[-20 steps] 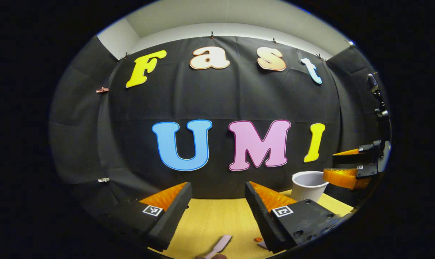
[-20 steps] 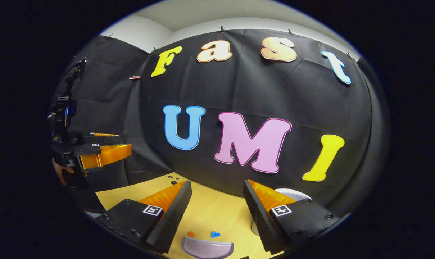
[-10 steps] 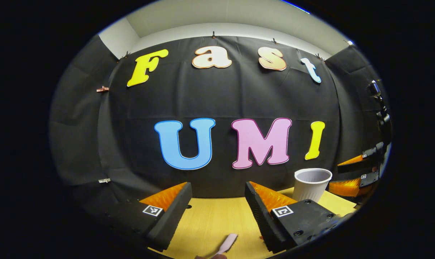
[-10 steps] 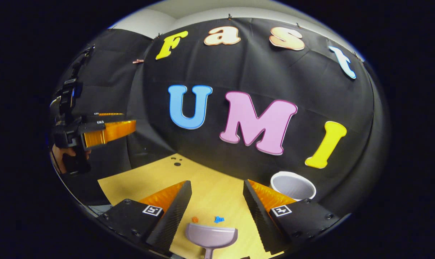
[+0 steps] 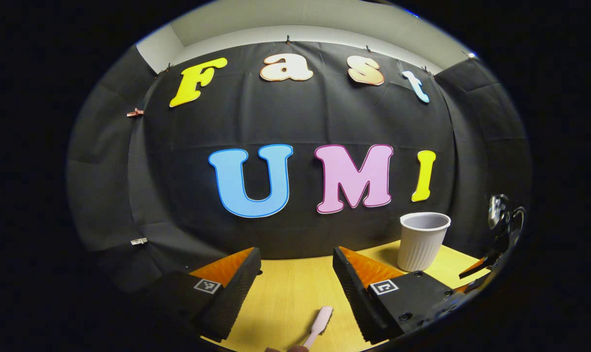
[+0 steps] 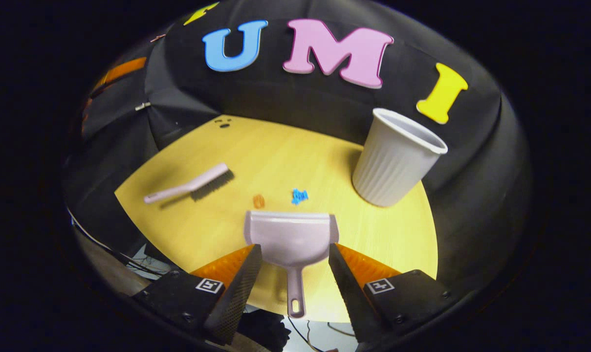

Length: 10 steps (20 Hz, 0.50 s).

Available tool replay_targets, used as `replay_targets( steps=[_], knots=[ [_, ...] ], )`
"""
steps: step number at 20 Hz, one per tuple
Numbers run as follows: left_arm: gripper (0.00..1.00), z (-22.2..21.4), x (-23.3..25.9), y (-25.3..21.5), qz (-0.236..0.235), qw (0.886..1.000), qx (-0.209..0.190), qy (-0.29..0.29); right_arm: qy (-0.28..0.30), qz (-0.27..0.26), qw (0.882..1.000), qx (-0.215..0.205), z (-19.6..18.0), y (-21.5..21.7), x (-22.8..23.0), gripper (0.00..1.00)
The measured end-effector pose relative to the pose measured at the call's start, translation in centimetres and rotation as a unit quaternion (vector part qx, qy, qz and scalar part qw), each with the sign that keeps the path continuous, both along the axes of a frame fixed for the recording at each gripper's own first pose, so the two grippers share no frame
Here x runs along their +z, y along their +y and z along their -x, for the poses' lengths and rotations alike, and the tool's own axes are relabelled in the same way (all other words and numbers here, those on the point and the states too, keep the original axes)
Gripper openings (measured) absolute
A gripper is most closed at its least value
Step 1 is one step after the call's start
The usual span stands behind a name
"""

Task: Pick up the small broom and dustpan from the desktop, sweep the trash into the dustpan with the broom, and then empty the trash into the garbage bin.

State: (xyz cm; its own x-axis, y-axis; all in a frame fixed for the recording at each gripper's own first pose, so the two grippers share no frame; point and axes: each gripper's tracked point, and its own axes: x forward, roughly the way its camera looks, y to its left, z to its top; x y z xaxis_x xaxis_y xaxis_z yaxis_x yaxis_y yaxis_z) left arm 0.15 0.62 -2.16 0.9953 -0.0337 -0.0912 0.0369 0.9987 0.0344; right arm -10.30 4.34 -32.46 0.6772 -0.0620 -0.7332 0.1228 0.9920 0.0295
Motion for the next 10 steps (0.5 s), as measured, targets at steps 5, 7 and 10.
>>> replay_targets(
  steps=[5,7,10],
  knots=[
    [0.95,0.2,-1.0,0.0,0.001,1.0,-0.01,0.017,0.096,-0.037,0.994,-0.032,1.6,0.2,-8.1,0.88],
    [0.95,0.4,-1.3,0.1,0.0,1.0,-0.012,0.023,0.125,-0.058,0.99,-0.04,1.4,0.5,-10.4,0.88],
    [0.92,0.7,-2.0,0.3,-0.004,0.999,-0.014,0.032,0.154,-0.077,0.983,-0.056,0.5,0.8,-13.3,0.88]
  ],
)
